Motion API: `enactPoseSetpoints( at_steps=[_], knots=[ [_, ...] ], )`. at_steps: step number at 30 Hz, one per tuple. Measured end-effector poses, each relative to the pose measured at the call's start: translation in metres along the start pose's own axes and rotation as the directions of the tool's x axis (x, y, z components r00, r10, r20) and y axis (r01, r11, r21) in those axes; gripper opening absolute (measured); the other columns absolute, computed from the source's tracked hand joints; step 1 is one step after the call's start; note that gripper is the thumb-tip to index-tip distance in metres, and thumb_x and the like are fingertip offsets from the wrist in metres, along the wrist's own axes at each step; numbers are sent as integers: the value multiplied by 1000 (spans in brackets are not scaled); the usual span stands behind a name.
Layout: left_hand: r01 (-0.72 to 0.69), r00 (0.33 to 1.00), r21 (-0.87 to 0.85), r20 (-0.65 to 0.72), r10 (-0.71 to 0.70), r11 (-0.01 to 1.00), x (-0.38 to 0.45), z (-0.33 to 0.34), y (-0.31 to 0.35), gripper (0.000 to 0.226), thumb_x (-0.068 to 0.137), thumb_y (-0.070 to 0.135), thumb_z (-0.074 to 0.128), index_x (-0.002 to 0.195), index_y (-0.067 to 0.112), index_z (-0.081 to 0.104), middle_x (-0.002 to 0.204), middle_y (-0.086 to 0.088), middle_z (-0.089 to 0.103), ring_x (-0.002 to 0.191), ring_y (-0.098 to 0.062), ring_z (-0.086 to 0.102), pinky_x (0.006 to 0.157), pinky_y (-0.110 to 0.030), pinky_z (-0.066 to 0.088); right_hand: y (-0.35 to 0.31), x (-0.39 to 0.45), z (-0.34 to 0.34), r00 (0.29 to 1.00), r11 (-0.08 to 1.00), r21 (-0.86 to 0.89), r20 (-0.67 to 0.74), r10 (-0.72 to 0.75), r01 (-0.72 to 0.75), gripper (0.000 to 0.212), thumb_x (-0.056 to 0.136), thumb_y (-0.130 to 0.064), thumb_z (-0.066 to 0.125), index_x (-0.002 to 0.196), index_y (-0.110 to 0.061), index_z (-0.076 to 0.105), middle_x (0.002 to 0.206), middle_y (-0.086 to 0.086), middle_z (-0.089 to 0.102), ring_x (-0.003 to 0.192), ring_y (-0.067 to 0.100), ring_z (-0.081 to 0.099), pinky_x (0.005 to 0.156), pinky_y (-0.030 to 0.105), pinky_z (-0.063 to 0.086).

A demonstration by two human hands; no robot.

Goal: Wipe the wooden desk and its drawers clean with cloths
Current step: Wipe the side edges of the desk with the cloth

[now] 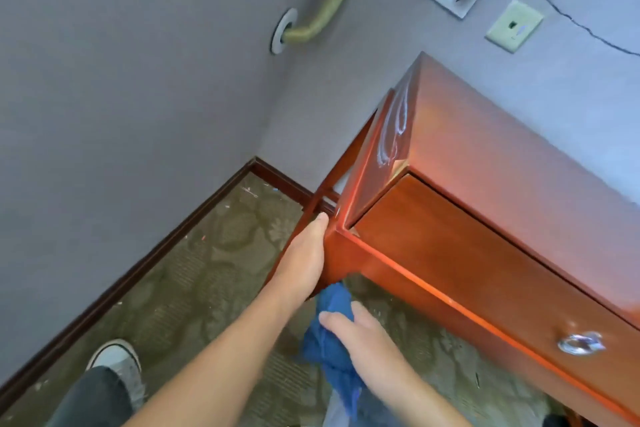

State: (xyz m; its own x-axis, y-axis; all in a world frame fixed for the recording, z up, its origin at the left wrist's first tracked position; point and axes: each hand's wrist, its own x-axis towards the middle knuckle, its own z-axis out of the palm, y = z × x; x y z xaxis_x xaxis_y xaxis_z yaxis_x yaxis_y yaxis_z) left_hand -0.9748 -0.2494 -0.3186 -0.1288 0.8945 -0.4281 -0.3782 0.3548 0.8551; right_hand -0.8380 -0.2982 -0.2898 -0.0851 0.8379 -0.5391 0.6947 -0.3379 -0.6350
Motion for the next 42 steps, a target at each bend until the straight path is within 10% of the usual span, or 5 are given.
enactPoseSetpoints(
  at_steps=[5,11,18,26,42],
  knots=[
    [-223,975,-111,-42,220,968,-27,11,29,62,86,70,43,129,32,68,129,5,70,124,-15,63,115,-48,43,-57,-78,-53,901,825,-417,-31,-433,382,53,76,-62,65,120,-56,35,112,-24,62,98,1,64,87,32,53],
    [-418,874,-579,-45,485,700,-67,0,71,45,101,44,50,132,14,66,124,-10,73,114,-21,70,93,-34,57,-129,-72,-64,246,175,-846,-54,-968,503,39,85,-38,78,114,-15,66,106,1,57,90,21,59,73,34,49],
    [-559,754,-169,-511,413,812,-29,-33,54,9,104,27,62,106,22,69,101,2,74,93,-4,70,92,-44,57,-200,-35,-90,423,227,-670,144,-894,707,44,78,-23,56,118,-33,70,116,-15,71,115,11,64,104,46,49],
    [-498,860,319,64,505,807,-56,10,56,54,96,44,32,150,52,37,140,36,41,133,18,34,113,-16,29,-228,92,-154,702,733,-601,-370,-608,318,21,94,-37,54,107,-28,67,129,1,59,128,25,50,105,38,39],
    [-482,865,338,41,499,808,-42,10,66,36,101,69,35,137,68,38,128,50,48,129,22,40,99,-5,33,-217,90,-164,700,581,-764,-251,-669,281,38,99,-49,36,114,-39,70,129,-16,52,126,19,40,101,37,34]
  ],
)
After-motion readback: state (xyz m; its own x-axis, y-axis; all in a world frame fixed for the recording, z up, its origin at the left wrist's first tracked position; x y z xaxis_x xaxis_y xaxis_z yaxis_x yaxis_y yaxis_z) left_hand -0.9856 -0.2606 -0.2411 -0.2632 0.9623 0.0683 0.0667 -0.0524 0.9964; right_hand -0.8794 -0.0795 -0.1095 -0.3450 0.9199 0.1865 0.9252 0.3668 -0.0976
